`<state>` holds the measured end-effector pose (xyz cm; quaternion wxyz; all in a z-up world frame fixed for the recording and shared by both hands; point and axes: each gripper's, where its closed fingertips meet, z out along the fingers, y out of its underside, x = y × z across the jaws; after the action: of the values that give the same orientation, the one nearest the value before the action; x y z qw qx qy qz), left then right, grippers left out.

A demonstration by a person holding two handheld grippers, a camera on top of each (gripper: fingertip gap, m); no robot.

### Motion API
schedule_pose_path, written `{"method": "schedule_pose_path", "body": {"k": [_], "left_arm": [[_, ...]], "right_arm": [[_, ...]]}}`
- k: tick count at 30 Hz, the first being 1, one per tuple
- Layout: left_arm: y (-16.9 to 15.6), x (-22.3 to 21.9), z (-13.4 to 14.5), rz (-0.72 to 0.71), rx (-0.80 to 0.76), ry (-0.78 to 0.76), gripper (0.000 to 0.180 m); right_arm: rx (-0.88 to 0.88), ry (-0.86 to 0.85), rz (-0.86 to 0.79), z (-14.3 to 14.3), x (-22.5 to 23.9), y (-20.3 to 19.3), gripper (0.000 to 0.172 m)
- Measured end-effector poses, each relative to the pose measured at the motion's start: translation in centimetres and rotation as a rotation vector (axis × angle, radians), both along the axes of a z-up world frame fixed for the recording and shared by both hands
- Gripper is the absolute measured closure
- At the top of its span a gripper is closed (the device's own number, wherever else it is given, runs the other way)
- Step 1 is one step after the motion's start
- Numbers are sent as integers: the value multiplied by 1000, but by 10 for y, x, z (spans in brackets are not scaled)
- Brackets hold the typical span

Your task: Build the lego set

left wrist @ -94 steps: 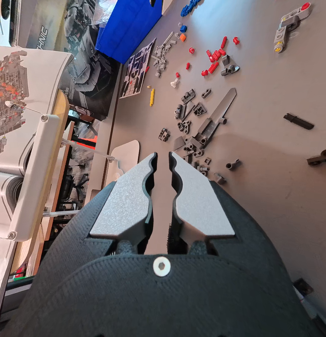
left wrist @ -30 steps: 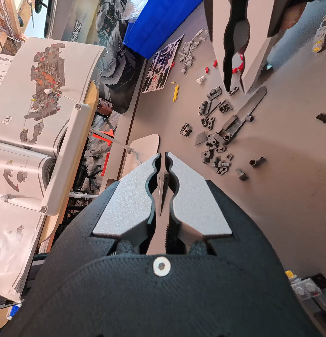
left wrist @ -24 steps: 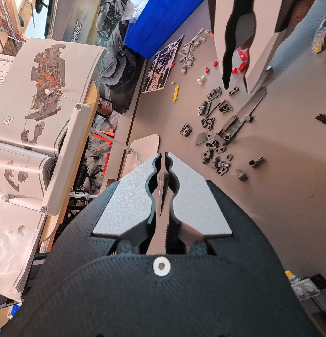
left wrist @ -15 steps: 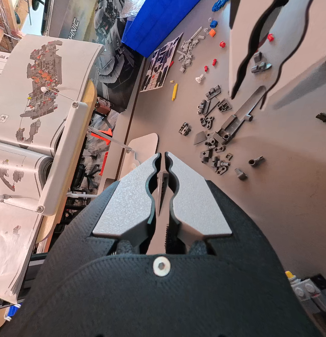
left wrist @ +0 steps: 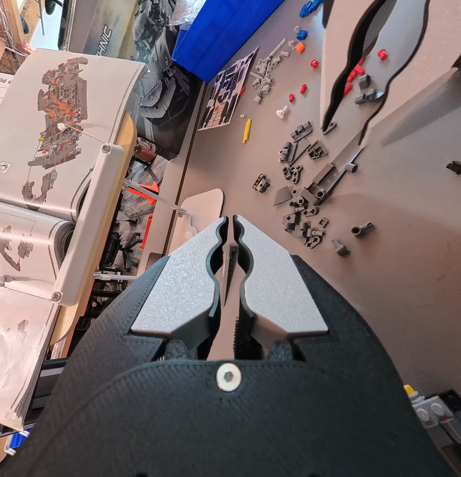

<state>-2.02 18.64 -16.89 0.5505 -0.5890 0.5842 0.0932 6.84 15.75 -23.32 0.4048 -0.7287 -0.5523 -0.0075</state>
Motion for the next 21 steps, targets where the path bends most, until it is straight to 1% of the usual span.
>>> {"method": "schedule_pose_path", "body": {"k": [1,5,10,15,21], "left_arm": [[0,0,1,1,1,-1,179],[-1,-2,3,2,9,-2,179],[-2,-3,6,3,19,0,179],[-4,-6,12,8,31,-10,179],[-6,-9,22,13,54,-26,179]], "right_arm": [[-8,8,-5,1,2,1,145],[-42,25,-20,4,10,4,146],[-65,11,0,1,5,-3,145],[-81,14,-23,2,11,4,146],[-217,94,-79,6,33,23,148]]}}
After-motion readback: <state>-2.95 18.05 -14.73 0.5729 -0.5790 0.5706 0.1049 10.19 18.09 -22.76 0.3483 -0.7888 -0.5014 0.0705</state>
